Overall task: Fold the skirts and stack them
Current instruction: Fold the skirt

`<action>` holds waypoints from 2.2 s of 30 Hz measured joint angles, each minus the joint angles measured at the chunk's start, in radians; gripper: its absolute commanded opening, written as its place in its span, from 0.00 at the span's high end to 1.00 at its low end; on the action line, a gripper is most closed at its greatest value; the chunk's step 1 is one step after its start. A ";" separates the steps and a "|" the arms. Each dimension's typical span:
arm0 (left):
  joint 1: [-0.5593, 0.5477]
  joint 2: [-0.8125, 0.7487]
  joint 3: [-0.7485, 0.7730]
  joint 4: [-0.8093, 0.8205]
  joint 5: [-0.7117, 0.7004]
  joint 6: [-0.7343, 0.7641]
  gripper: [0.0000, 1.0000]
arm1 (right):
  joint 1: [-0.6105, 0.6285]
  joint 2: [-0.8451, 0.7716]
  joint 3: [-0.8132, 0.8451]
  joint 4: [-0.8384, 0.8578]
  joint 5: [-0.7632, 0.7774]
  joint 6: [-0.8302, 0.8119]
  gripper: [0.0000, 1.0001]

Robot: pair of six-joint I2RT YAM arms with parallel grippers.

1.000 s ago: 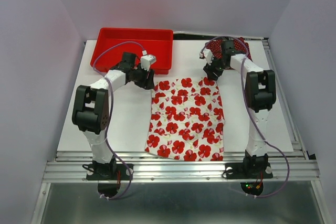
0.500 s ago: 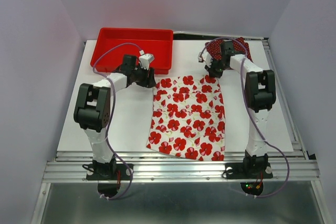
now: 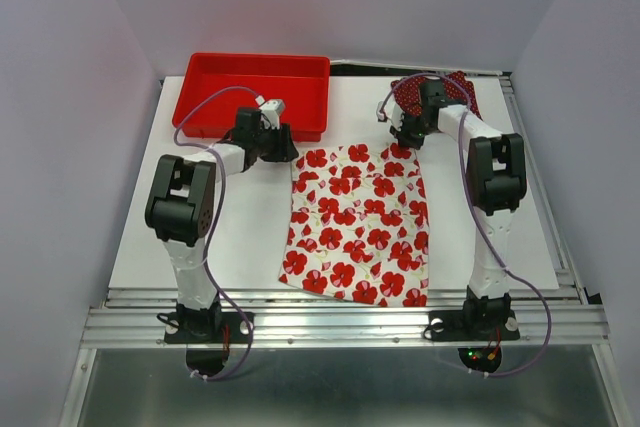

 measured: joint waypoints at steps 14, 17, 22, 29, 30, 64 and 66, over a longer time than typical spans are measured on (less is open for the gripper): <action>-0.006 0.074 -0.028 0.119 -0.016 -0.128 0.48 | 0.018 -0.011 -0.017 0.002 0.000 -0.035 0.99; -0.006 0.083 -0.027 0.140 -0.014 -0.146 0.52 | 0.025 -0.011 -0.017 0.000 0.000 -0.037 0.99; -0.006 0.098 -0.026 0.164 -0.015 -0.166 0.72 | 0.027 -0.011 -0.017 0.000 0.000 -0.037 0.99; -0.006 0.088 -0.035 0.155 -0.024 -0.147 1.00 | 0.030 -0.011 0.002 -0.026 0.012 -0.007 0.99; -0.006 0.074 -0.043 0.150 -0.028 -0.133 1.00 | 0.031 -0.011 0.010 -0.032 0.014 0.000 0.99; -0.007 -0.533 -0.343 -0.274 0.158 0.791 1.00 | 0.164 -0.610 -0.496 -0.228 -0.089 0.105 0.99; -0.032 -0.509 -0.351 -0.314 0.140 0.832 1.00 | 0.183 -0.595 -0.573 -0.216 -0.088 0.139 0.99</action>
